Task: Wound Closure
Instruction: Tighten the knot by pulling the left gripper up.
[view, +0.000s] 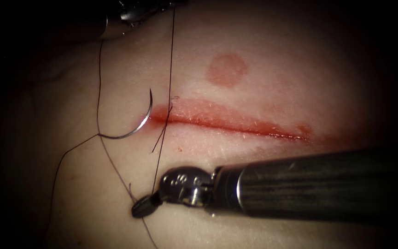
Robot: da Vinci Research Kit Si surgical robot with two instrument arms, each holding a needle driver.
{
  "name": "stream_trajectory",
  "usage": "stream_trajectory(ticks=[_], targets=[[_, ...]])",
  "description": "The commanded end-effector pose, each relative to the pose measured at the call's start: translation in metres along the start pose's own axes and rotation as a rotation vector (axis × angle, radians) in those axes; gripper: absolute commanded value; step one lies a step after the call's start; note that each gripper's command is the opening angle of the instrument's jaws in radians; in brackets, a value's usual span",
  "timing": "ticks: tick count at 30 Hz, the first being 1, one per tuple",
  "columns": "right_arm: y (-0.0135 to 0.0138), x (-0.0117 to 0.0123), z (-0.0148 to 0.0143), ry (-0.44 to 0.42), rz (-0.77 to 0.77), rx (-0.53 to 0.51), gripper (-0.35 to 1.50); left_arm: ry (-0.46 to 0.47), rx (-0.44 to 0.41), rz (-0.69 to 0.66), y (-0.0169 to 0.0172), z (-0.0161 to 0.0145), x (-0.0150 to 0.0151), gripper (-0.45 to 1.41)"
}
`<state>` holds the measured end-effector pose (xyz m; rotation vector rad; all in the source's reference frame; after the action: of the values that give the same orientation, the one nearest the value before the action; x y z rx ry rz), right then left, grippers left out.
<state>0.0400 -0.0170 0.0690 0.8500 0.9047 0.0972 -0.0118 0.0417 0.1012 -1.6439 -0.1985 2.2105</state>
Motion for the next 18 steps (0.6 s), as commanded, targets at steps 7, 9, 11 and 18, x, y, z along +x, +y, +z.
stream_trajectory(ticks=[7, 9, 11, 18], targets=[[0.0006, -0.0005, 0.0013, 0.011, 0.002, 0.029, -0.35, -0.012, 0.023, 0.01, -0.0001, 0.0007, -0.0004, -0.35], [0.0008, -0.0006, 0.002, 0.001, 0.003, 0.04, -0.35, -0.017, 0.041, 0.008, -0.0002, 0.0007, -0.0004, -0.35], [0.0009, -0.0007, 0.0027, 0.002, 0.005, 0.055, -0.35, -0.022, 0.058, 0.004, -0.0003, 0.0007, -0.0004, -0.35], [0.0012, 0.0003, 0.0034, 0.023, 0.018, 0.072, -0.35, -0.045, 0.094, -0.003, -0.0006, 0.0004, -0.0001, -0.35]])
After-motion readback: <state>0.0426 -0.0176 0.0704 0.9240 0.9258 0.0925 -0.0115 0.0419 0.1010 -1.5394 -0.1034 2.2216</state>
